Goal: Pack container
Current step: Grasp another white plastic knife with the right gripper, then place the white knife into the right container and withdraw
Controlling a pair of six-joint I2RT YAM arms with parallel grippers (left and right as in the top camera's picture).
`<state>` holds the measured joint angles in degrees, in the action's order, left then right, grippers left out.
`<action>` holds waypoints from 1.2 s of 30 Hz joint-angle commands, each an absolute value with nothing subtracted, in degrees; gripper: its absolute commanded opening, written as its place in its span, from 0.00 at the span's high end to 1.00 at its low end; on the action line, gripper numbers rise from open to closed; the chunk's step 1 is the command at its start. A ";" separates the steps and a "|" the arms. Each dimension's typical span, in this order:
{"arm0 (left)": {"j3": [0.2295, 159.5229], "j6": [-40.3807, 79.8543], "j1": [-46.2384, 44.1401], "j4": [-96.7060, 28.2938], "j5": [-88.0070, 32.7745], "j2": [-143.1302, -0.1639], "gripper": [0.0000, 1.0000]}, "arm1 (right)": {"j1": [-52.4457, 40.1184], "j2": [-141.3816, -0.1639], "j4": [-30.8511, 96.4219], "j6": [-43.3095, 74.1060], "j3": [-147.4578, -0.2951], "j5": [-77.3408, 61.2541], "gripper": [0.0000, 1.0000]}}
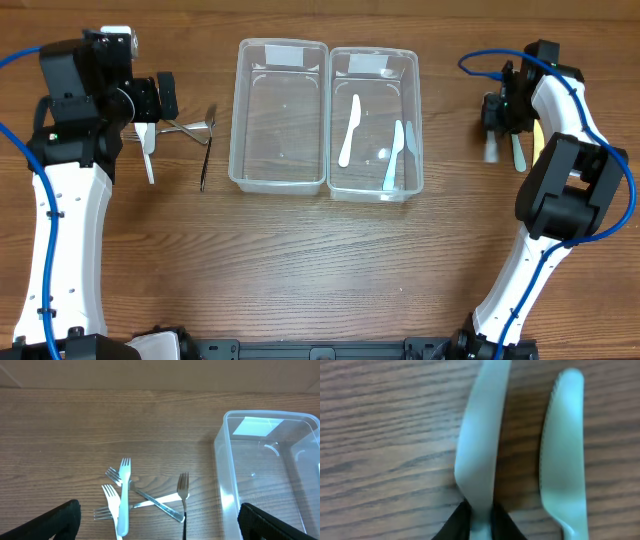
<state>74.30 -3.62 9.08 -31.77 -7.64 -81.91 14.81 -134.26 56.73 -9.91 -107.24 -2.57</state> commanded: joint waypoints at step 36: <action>76.01 -4.93 9.34 -31.70 -7.46 -82.13 0.00 | -10.46 -136.86 90.15 -0.08 -147.15 -10.20 0.96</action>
